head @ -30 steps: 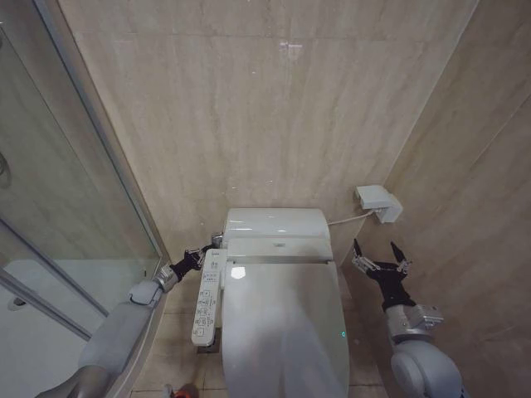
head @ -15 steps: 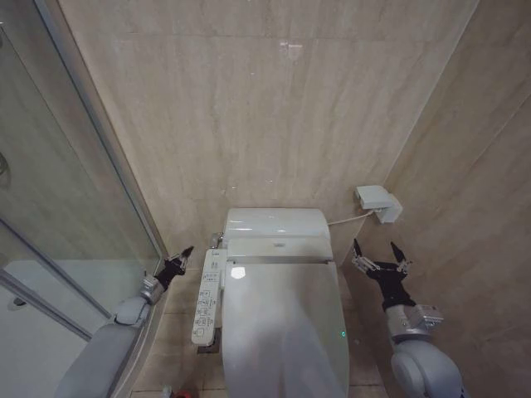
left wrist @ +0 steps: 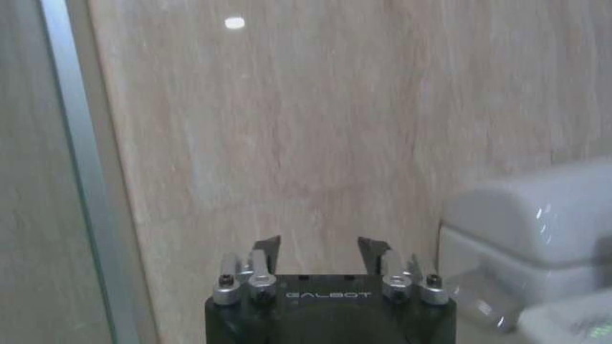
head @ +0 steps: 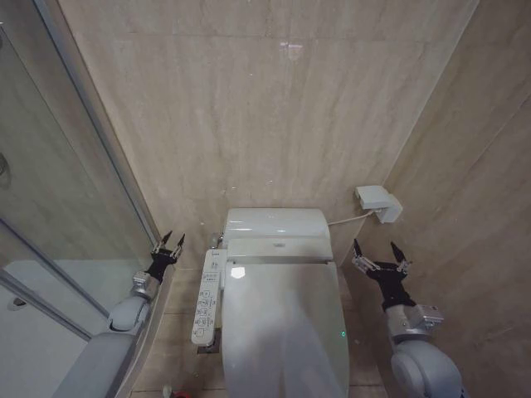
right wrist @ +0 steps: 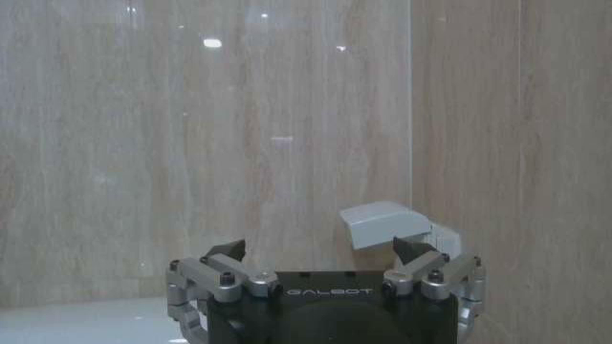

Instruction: Open the toilet lid, clean the toilet bowl with a toilet brush, close the toilet lid, and flush.

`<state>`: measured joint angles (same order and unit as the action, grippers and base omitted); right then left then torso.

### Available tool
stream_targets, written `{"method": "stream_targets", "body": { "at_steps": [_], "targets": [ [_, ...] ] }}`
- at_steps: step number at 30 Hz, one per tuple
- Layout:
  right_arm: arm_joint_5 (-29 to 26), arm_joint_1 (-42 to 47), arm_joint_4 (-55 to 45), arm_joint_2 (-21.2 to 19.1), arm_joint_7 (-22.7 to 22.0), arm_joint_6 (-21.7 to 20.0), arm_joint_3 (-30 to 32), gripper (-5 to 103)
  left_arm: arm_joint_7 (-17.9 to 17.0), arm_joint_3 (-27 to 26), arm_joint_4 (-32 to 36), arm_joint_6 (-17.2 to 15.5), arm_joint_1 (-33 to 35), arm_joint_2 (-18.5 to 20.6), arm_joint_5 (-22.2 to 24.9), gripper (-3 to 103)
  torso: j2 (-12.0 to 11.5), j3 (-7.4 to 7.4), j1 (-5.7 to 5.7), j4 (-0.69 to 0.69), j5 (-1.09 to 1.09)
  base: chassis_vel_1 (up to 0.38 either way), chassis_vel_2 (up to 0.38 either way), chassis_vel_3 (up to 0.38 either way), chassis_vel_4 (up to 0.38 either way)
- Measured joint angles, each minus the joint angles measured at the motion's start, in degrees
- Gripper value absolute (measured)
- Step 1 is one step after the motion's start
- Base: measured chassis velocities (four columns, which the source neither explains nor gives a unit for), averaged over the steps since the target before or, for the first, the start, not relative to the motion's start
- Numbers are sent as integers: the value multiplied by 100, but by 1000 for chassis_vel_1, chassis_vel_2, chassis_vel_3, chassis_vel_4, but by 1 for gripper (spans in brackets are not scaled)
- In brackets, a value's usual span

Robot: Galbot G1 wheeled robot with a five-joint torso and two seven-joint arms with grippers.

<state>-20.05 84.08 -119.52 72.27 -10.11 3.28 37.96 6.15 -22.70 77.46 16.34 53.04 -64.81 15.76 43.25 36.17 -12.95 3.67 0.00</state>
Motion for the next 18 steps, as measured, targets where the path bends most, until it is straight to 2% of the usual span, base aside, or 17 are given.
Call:
{"method": "stream_targets", "body": {
  "at_steps": [3,4,11,12,18],
  "targets": [
    [0,0,0,-1,0,0,0,100,-179,-275,798,-365,431,-72,2,48,0,0,0,0,1,0,0,0,0],
    [0,0,0,0,0,0,0,100,-239,-377,1044,-461,614,-96,2,76,0,0,0,-1,0,0,0,0,0],
    [0,0,0,0,0,0,0,100,-353,-772,1963,-659,1374,-165,-7,76,0,0,0,0,0,0,0,0,0],
    [0,0,0,0,0,0,0,100,-377,-838,2116,-687,1503,-182,-7,98,0,0,0,-2,0,0,0,0,0],
    [0,0,0,0,0,0,0,100,-510,-1375,3118,-778,2353,-389,-14,100,0,0,0,-1,0,0,0,0,0]
  ]
}}
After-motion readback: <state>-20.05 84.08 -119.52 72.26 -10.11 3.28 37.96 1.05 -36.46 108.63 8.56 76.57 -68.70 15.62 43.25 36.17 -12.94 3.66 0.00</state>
